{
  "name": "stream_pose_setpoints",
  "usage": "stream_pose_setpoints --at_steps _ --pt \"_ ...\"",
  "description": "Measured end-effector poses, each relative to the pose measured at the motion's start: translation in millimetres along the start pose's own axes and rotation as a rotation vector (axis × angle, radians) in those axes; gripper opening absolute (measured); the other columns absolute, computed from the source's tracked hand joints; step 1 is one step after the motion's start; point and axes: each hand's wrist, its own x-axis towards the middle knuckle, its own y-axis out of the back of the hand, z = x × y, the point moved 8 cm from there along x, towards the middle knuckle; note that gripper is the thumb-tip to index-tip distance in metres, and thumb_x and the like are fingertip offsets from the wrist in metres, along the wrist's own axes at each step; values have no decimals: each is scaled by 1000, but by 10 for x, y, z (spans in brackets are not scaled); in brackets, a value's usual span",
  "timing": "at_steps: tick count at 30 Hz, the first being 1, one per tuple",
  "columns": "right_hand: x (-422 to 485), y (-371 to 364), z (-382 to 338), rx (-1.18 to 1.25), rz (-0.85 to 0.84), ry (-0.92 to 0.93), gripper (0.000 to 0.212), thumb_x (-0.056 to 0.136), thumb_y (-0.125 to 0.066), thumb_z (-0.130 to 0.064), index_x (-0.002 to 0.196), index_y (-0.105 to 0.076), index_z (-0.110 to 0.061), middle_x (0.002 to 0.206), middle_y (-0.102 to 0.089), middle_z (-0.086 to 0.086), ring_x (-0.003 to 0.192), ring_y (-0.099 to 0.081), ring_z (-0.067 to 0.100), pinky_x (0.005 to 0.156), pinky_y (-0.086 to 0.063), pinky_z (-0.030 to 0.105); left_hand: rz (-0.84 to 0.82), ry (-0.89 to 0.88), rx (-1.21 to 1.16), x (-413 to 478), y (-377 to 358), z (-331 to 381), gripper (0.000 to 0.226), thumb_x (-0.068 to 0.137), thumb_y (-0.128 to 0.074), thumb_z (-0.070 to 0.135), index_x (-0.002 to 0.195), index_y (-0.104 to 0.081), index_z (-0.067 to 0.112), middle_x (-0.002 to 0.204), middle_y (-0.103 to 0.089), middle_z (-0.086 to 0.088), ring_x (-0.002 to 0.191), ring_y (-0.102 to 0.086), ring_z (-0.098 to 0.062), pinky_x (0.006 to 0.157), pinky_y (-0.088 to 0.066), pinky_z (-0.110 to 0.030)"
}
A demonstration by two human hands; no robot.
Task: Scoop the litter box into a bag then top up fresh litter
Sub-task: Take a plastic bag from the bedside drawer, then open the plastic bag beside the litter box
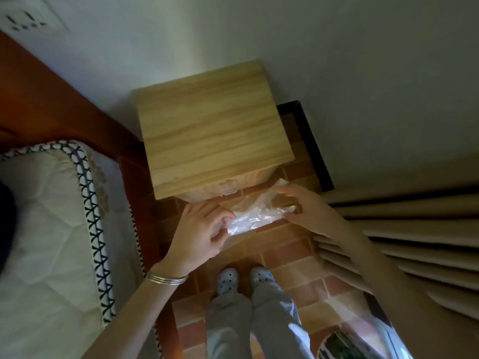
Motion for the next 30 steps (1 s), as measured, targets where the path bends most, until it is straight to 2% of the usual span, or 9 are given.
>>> stream_pose_setpoints --at_steps 3,5,9,11,13,16,21,26,30 --pt "-544 351 -125 41 29 -57 61 75 -74 -8 130 -49 -17 124 -51 -4 116 -47 10 94 -37 22 -39 -76 -127 158 242 512 18 75 -58 20 91 -58 27 81 -62 14 83 -57 -7 76 -39 -26" --pt "-961 559 -144 65 105 -138 54 77 -73 -12 125 -52 -22 120 -54 -6 108 -51 3 90 -40 18 -87 -157 -188 247 389 868 16 75 -58 17 90 -62 23 83 -63 13 81 -58 -7 73 -45 -28" --pt "-1840 848 -178 206 354 -341 26 83 -67 -12 86 -59 -36 86 -64 -16 79 -58 -14 73 -43 7 -179 -252 -321 357 614 1226 16 80 -57 21 93 -64 19 87 -60 21 83 -58 0 73 -51 -34" --pt "-2245 889 -257 243 448 -430 29 83 -66 -11 77 -59 -38 80 -64 -17 77 -62 -5 76 -47 15 -245 -300 -317 424 677 1335 16 82 -57 25 96 -62 24 90 -59 24 85 -59 -1 73 -53 -40" --pt "-2631 870 -378 237 542 -481 31 82 -68 -10 74 -59 -39 78 -65 -16 77 -62 2 77 -49 21 -304 -374 -284 468 750 1524 16 82 -55 29 97 -61 26 91 -57 23 83 -58 -1 72 -53 -39" --pt "-3162 782 -617 210 706 -537 17 80 -69 -11 78 -65 -27 77 -65 -14 75 -63 5 73 -52 26 -429 -482 -281 490 803 1903 22 81 -55 37 101 -60 28 95 -58 20 88 -56 -2 77 -52 -35" --pt "-3935 581 -1049 180 1012 -605 8 78 -69 -5 79 -66 -13 77 -63 -6 73 -59 8 67 -43 12 -527 -735 -311 363 741 2746 29 78 -61 38 104 -61 24 107 -54 9 100 -53 -10 86 -46 -31" --pt "-4685 165 -1234 369 1257 -791 15 76 -62 1 78 -66 -13 74 -62 -11 74 -59 11 64 -48 22 -618 -1023 -344 -239 662 3663 35 76 -62 39 110 -55 31 111 -53 10 104 -49 -12 87 -43 -31" --pt "-5183 -185 -1352 556 1453 -849 13 73 -60 -9 71 -63 -22 71 -65 -5 67 -63 12 62 -49 24 -757 -1216 -385 -851 532 4180 39 72 -62 39 109 -57 31 107 -53 10 102 -49 -8 92 -38 -23"
